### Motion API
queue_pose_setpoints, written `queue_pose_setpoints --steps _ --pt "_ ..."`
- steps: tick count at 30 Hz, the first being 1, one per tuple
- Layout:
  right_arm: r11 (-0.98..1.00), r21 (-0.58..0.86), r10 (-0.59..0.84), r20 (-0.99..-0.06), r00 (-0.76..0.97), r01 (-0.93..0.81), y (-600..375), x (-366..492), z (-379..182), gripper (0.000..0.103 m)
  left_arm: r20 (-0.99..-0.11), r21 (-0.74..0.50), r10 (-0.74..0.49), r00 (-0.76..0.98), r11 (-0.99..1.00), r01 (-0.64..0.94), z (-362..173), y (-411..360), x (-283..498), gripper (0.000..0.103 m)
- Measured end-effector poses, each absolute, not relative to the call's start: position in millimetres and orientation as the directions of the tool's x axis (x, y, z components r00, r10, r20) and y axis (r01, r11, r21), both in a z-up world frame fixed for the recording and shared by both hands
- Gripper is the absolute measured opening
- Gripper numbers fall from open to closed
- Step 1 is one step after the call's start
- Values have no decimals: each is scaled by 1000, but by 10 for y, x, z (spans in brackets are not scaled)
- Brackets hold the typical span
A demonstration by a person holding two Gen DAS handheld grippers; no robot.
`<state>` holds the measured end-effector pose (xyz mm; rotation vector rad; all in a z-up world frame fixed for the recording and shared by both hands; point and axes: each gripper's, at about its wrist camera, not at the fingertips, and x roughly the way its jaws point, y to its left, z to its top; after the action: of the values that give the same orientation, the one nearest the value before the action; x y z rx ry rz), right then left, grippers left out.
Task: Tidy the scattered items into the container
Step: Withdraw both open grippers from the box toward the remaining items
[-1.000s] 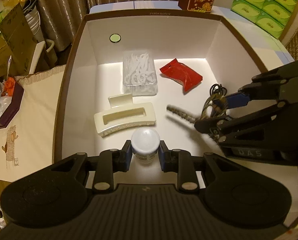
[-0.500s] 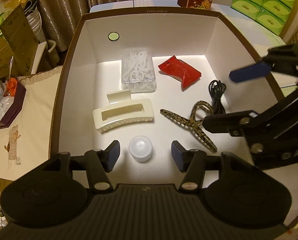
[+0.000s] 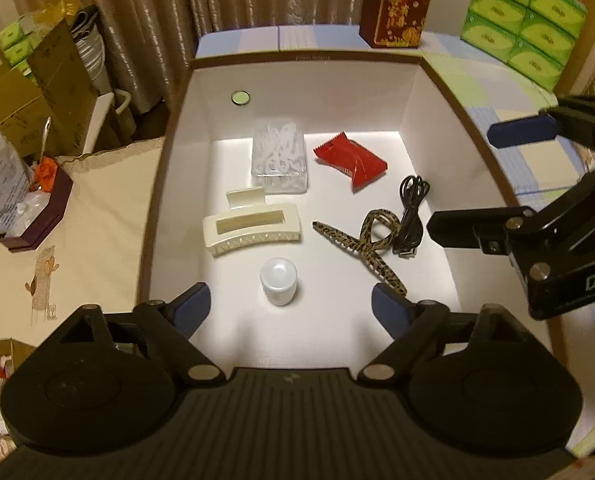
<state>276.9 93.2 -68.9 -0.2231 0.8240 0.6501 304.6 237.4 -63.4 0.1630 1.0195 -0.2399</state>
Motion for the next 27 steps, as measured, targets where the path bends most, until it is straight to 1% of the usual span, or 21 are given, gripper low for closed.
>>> queue_pose_setpoints --steps 2,6,15,27 --pt "788 61 450 -738 504 -613 898 2732 -655 101 -850 31 -109 515 966 255 -570 2383 2987 93" --pt "792 58 446 -735 512 -607 838 2644 -587 101 -838 60 -75 540 972 228 -456 2376 2864 94" --pt "791 64 459 -720 520 -608 691 2403 -478 101 -808 60 -65 585 979 193 -205 2299 2563 97" --pt "778 82 484 -710 512 -623 456 2090 -392 101 -801 60 -55 596 983 172 -110 2160 2213 99"
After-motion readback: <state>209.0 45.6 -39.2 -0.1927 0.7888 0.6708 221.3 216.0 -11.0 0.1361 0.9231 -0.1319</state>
